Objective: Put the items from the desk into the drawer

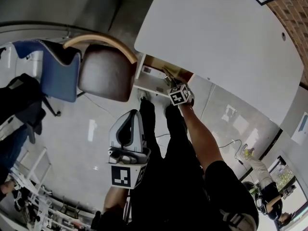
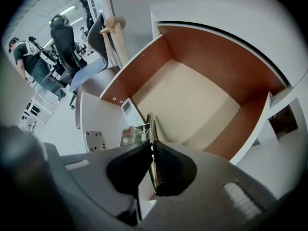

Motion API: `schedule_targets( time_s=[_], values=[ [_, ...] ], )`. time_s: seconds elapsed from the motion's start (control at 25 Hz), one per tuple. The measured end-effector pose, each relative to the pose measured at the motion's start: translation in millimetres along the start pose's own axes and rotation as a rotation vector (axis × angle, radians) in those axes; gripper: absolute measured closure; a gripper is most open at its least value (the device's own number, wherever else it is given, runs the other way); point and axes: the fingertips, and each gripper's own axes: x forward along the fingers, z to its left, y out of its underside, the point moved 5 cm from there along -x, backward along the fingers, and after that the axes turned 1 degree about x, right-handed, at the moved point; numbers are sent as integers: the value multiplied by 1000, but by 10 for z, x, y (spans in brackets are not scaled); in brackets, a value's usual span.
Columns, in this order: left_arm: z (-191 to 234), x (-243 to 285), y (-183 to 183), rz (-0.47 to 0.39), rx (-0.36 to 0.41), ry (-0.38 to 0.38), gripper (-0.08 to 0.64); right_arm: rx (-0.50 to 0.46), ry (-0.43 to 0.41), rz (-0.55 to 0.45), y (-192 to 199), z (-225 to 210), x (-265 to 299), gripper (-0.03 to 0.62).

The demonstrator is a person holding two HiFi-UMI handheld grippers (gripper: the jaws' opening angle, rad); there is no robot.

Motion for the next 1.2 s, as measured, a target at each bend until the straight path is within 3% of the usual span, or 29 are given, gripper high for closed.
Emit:
schedule_targets(
  time_s=[0.48,0.76,1.2],
  values=[
    [127,-7,56,28,15,-15,540,2,20,79,79,54,159,572],
    [98,-116,82,38,22,-17,540,16,20,78,137,81,102,537],
    [-66,-325,-148,-17,40,-13,540,107,21,-86,-74,59,-565,582]
  ],
)
